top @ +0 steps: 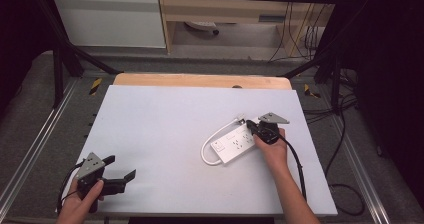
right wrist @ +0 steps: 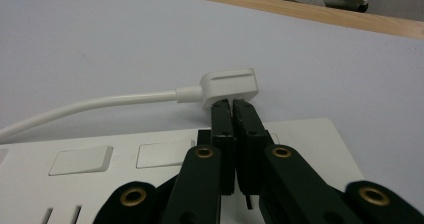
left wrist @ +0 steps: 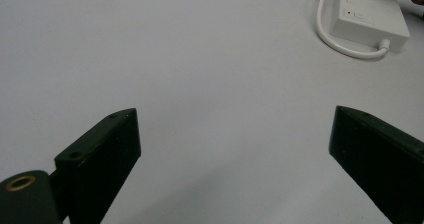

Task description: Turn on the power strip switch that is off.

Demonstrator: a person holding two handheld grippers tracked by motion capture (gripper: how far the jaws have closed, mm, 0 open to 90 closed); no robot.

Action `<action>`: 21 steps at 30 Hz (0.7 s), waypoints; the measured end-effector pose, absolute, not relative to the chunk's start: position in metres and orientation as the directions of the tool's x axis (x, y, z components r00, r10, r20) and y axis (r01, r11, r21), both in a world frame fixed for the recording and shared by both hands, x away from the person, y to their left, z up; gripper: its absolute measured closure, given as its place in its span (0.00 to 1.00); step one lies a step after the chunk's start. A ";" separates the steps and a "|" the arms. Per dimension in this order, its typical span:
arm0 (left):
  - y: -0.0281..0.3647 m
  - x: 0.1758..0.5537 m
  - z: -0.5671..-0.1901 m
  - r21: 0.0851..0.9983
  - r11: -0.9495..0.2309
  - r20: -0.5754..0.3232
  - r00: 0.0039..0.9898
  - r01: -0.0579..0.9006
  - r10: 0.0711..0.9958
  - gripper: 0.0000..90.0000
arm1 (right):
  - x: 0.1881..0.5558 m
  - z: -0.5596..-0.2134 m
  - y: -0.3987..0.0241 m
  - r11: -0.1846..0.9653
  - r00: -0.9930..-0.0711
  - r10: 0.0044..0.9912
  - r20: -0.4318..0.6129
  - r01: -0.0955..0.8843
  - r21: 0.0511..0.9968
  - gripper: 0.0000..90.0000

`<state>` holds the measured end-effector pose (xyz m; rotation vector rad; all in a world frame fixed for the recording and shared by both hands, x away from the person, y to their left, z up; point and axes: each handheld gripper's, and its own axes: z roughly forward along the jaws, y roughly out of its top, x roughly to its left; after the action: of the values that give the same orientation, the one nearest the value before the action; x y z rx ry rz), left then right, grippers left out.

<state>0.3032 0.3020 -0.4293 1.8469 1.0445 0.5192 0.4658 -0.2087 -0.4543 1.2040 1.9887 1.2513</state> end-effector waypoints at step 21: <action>0.302 0.303 -0.429 0.871 -0.217 -0.072 0.552 0.441 0.831 0.07 | 0.466 -0.456 -0.208 0.188 -0.487 0.872 0.044 0.417 0.889 0.99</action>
<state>0.3029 0.3019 -0.4292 1.8479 1.0422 0.5205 0.4661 -0.2082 -0.4556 1.2038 1.9889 1.2520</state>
